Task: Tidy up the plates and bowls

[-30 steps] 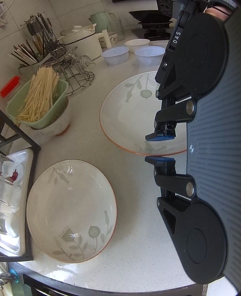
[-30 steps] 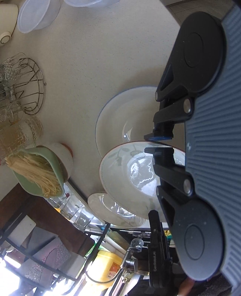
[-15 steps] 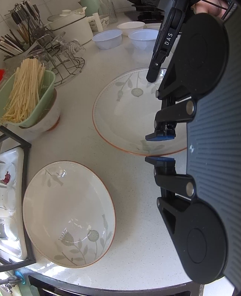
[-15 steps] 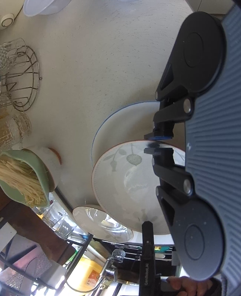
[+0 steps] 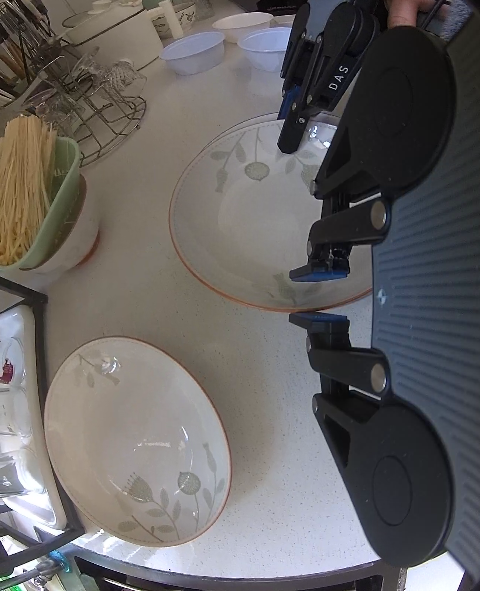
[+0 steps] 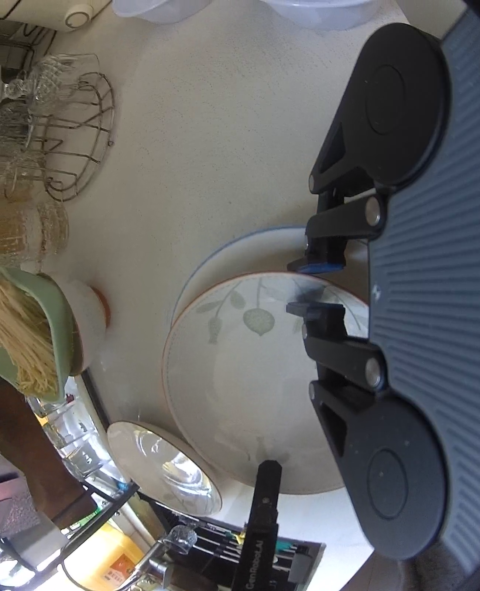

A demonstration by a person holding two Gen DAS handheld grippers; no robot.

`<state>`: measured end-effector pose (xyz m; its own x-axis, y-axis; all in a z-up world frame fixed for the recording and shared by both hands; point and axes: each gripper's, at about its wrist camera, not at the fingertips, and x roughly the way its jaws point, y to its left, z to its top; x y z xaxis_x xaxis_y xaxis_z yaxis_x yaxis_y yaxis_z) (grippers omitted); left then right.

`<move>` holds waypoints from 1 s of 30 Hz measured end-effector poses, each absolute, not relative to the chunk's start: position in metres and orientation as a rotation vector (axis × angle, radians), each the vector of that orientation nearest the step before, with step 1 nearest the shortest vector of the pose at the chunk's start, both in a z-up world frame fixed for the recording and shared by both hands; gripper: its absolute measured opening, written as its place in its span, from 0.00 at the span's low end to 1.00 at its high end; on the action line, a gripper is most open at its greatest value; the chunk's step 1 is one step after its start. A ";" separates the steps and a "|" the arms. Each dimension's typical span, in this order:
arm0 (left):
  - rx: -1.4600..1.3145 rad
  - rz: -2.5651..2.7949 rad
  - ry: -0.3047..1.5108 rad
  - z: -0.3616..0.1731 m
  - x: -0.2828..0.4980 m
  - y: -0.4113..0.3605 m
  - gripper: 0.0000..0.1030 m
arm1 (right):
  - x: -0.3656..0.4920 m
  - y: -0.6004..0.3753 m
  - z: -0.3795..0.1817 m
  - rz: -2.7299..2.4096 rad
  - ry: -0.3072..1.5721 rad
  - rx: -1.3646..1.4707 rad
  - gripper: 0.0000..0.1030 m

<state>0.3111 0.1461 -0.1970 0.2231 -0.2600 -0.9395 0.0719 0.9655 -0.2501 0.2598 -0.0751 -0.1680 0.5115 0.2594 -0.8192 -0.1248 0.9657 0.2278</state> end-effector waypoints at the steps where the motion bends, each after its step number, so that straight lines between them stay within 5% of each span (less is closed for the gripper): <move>1: -0.157 -0.221 1.324 -0.197 0.311 0.143 0.19 | 0.259 -0.076 -0.168 0.234 1.004 0.141 0.19; 30: -0.232 -0.128 1.208 -0.172 0.294 0.121 0.24 | 0.236 -0.110 -0.144 0.256 0.842 0.130 0.18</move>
<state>0.2937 0.1213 -0.1720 0.3512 -0.2209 -0.9099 -0.0259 0.9691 -0.2453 0.2361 -0.1103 -0.1439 0.6372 0.2749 -0.7200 -0.1727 0.9614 0.2142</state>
